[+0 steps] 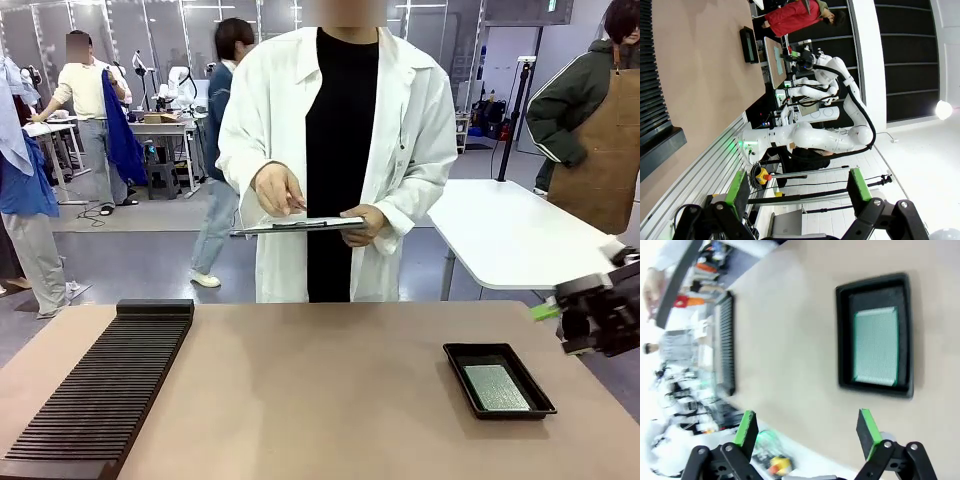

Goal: Inspect the PCB.
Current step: Place the Blank PCB in the ESD tray.

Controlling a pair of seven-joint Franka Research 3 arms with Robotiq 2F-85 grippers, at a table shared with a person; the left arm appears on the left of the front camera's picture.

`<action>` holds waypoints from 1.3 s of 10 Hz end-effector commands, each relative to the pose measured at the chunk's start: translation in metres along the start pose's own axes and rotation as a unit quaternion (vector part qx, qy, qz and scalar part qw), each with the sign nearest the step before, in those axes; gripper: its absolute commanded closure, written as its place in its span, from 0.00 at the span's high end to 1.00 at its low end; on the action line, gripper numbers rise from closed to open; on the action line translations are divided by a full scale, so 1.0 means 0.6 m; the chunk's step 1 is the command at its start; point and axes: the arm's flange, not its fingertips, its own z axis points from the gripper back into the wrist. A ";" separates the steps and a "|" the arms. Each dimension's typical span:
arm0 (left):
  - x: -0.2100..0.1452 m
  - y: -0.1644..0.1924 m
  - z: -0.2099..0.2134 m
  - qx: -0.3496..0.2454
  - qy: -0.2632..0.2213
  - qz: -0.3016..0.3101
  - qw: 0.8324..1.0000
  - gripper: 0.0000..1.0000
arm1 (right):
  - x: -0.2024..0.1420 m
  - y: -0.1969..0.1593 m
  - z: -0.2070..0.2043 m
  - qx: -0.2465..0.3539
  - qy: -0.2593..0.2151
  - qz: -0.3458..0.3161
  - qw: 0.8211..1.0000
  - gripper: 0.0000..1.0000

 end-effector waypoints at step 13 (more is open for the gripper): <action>-0.002 -0.005 0.001 0.006 0.001 -0.003 1.000 1.00 | -0.087 -0.128 0.172 0.237 0.092 -0.164 0.953 1.00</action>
